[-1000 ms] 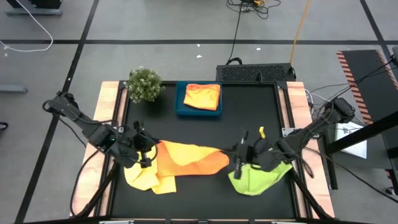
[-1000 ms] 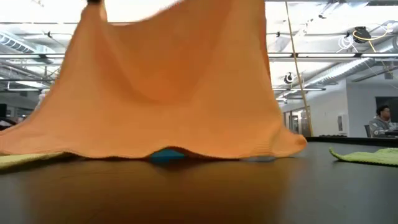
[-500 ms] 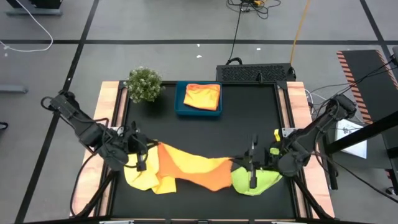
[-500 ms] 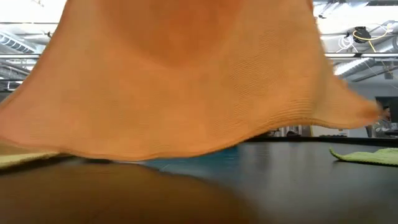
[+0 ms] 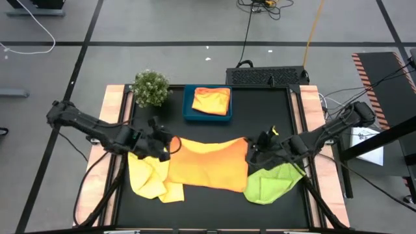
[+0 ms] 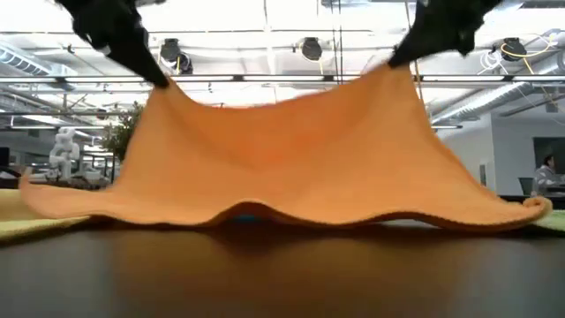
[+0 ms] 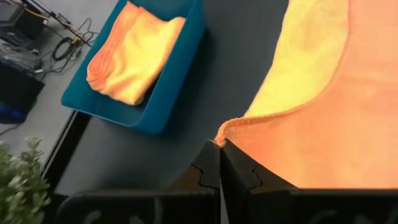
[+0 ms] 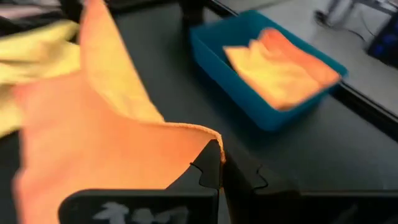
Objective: Fold microfiber towels
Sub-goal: Fold the orange microfiber towel
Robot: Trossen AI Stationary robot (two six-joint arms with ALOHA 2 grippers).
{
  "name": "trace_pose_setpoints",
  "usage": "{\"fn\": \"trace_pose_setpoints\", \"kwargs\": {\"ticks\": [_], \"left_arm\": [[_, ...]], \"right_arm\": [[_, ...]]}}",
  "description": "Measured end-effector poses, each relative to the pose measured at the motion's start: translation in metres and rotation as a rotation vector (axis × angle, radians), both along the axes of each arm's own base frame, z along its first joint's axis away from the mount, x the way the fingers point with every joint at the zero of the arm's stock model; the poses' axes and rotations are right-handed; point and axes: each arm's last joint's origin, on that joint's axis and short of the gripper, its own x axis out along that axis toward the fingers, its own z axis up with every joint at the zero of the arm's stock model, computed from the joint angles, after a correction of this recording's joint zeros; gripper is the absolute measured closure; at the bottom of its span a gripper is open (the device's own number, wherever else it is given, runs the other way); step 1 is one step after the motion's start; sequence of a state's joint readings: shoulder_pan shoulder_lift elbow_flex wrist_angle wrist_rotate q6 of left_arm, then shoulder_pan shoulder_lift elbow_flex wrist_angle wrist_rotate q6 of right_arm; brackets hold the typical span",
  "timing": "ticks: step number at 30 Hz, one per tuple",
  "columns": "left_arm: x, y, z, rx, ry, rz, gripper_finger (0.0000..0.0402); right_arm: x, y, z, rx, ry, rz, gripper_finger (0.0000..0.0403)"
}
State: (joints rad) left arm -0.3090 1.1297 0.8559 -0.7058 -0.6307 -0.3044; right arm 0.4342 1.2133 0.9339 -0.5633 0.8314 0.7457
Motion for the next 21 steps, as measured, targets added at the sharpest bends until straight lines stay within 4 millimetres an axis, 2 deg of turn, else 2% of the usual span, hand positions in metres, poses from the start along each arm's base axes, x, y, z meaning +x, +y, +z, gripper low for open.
{"fn": "trace_pose_setpoints", "kwargs": {"ticks": [6, 9, 12, 16, 21], "left_arm": [[0.009, 0.030, -0.026, 0.028, -0.008, 0.013, 0.0401], [0.012, 0.045, -0.033, 0.053, -0.027, 0.020, 0.0401], [0.018, 0.063, -0.035, 0.059, -0.053, 0.021, 0.0401], [0.021, 0.086, -0.031, 0.057, -0.096, 0.041, 0.0401], [0.019, 0.100, -0.031, 0.038, -0.094, 0.045, 0.0401]], "right_arm": [[-0.004, -0.031, -0.045, -0.012, 0.136, -0.050, 0.0403], [-0.009, -0.045, -0.067, -0.028, 0.164, -0.093, 0.0403], [-0.012, -0.061, -0.081, -0.044, 0.171, -0.138, 0.0403], [-0.010, -0.079, -0.083, -0.072, 0.155, -0.175, 0.0403], [-0.010, -0.092, -0.069, -0.109, 0.091, -0.186, 0.0403]]}}
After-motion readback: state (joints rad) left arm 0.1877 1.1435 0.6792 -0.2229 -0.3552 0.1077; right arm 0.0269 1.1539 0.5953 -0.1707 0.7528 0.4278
